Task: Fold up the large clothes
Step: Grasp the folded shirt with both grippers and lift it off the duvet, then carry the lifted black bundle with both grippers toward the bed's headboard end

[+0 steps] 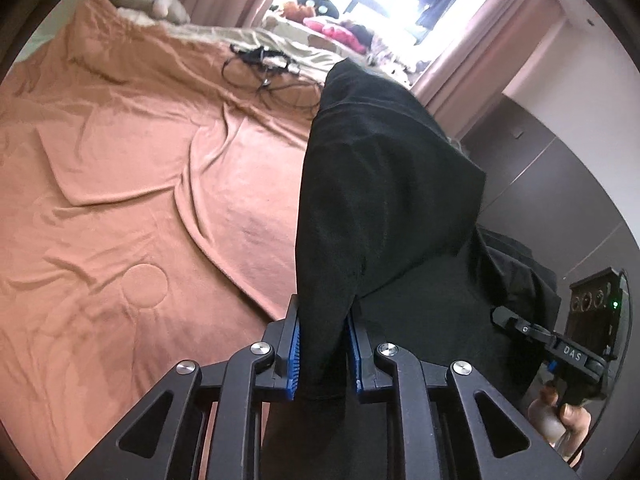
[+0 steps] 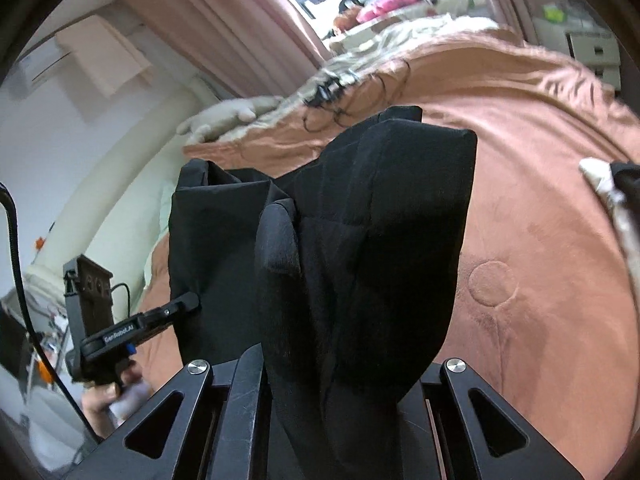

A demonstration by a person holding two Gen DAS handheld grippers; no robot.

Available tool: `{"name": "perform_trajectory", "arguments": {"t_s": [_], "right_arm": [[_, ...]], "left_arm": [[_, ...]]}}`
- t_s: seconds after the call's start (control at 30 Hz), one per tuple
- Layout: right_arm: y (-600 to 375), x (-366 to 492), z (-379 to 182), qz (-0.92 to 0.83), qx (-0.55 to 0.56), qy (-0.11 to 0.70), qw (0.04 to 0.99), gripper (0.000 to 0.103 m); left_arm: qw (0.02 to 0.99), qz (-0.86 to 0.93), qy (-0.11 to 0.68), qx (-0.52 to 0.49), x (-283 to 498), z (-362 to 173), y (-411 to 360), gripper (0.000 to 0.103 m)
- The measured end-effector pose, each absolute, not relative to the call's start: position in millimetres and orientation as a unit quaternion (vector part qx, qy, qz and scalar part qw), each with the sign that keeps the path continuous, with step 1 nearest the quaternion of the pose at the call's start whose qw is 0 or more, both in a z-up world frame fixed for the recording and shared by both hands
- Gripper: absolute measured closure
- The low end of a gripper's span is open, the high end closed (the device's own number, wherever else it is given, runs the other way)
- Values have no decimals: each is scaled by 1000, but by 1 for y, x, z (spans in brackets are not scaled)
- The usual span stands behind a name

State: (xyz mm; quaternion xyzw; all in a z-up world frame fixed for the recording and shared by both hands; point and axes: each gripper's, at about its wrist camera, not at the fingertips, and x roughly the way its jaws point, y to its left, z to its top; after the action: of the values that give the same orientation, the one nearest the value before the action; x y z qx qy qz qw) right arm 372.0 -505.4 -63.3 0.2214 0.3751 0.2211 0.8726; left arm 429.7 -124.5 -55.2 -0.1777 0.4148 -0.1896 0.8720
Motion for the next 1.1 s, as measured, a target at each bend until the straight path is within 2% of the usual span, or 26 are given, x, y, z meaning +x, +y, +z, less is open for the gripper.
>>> {"name": "perform_trajectory", "arguments": {"t_s": [0.57,1.1], "right_arm": [[-484,253,4,237,196,287,907,91],[-432,167,54,301,156,219,915,91]], "left_arm": [[899,-209,337,-185,308,15,-103,87],[927,-194,259,-191,192,86,-37,87]]}}
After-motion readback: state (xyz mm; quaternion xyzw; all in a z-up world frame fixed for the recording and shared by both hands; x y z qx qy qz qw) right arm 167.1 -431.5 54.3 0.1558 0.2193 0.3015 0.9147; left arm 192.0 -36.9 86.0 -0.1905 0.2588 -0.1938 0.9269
